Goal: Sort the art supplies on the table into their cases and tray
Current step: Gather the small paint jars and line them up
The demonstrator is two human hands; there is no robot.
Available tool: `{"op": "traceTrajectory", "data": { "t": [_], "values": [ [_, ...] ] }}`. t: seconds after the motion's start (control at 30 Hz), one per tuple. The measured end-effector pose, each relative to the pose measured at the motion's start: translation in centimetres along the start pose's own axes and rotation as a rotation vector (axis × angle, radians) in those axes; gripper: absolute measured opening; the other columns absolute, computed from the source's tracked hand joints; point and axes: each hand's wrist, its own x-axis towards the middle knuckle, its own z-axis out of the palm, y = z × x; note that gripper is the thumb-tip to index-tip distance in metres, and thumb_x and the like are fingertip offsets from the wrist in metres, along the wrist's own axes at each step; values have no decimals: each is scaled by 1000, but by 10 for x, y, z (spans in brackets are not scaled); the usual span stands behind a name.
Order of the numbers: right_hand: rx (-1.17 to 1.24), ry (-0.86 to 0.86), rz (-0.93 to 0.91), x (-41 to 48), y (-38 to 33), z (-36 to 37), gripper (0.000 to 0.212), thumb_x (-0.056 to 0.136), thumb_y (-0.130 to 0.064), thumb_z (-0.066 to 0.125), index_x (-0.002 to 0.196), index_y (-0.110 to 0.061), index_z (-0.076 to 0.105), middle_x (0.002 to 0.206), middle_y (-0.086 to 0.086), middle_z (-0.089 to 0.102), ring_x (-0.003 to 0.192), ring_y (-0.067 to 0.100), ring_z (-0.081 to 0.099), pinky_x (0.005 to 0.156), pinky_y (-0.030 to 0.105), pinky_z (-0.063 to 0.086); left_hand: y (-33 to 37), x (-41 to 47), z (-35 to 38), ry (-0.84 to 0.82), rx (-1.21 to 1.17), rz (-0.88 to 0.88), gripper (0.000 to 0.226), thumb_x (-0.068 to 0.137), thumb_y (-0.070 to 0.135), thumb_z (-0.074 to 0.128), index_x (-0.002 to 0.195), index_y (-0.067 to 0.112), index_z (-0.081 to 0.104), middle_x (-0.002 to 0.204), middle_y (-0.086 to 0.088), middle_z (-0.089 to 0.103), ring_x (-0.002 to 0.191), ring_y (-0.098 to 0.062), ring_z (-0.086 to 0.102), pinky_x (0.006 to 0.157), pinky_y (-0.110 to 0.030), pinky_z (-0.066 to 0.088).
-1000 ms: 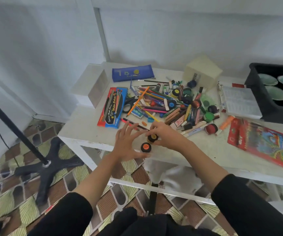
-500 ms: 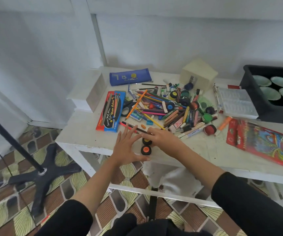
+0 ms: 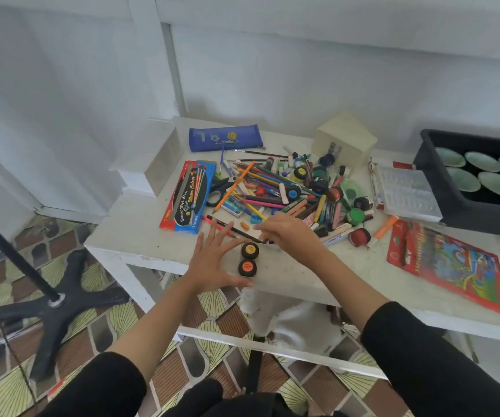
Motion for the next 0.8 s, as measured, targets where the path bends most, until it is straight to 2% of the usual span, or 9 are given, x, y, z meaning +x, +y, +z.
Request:
{"op": "traceTrajectory", "data": {
  "t": [0.07, 0.1, 0.2, 0.3, 0.4, 0.6, 0.7, 0.8],
  "values": [
    [12, 162, 133, 4, 11, -6, 19, 85, -2, 62, 102, -4, 70, 91, 12, 68, 86, 30, 61, 71, 37, 52, 1, 0, -1, -5, -7, -5, 104, 37, 102, 35, 130, 58, 24, 154, 21, -5, 141, -10, -29, 113, -45, -18],
    [-32, 181, 209, 8, 19, -9, 22, 88, 0, 58, 107, -4, 68, 99, 14, 66, 92, 32, 59, 76, 40, 51, 1, 0, -1, -11, -10, -6, 104, 36, 102, 35, 130, 58, 25, 154, 21, -6, 141, -10, -29, 113, -45, -18],
    [-213, 73, 423, 27, 40, -20, 38, 94, -8, 50, 132, -11, 53, 129, 19, 48, 110, 38, 48, 89, 43, 44, 0, 0, -2, -24, -8, -15, 107, 37, 101, 37, 134, 56, 27, 158, 15, -4, 139, -7, -32, 114, -45, -19],
    [-312, -100, 541, 40, 53, -21, 42, 97, -24, 49, 138, -23, 43, 143, 18, 30, 115, 42, 43, 89, 45, 45, -1, 0, -1, -27, -9, -16, 108, 38, 100, 38, 136, 54, 28, 159, 14, -3, 137, -6, -34, 113, -44, -20],
    [-286, -129, 522, 46, 58, -15, 34, 96, -26, 51, 128, -15, 53, 138, 17, 34, 108, 39, 50, 87, 41, 46, 0, 0, -1, -27, -16, -15, 110, 39, 99, 40, 137, 51, 32, 158, 15, -3, 137, -7, -33, 112, -43, -21],
    [-235, 114, 423, 34, 55, -2, 25, 90, -12, 59, 115, -8, 61, 130, 19, 42, 99, 36, 54, 82, 37, 46, -1, 1, -1, -42, 24, -24, 116, 38, 100, 37, 141, 47, 32, 157, 17, -11, 138, -10, -35, 112, -45, -21],
    [6, 243, 346, 26, 39, -4, 19, 86, -8, 64, 105, -10, 67, 115, 14, 48, 87, 23, 55, 78, 28, 47, 1, 0, -1, -58, 28, -24, 117, 38, 101, 37, 141, 47, 31, 156, 16, -14, 137, -11, -36, 112, -46, -21],
    [211, 281, 283, 15, 12, -8, 19, 83, -10, 68, 102, -13, 68, 104, 7, 52, 82, 13, 54, 76, 19, 47, 2, 0, -2, -76, 45, -36, 113, 41, 95, 45, 142, 47, 28, 158, 12, -16, 137, -11, -36, 114, -48, -19]
  ]
}}
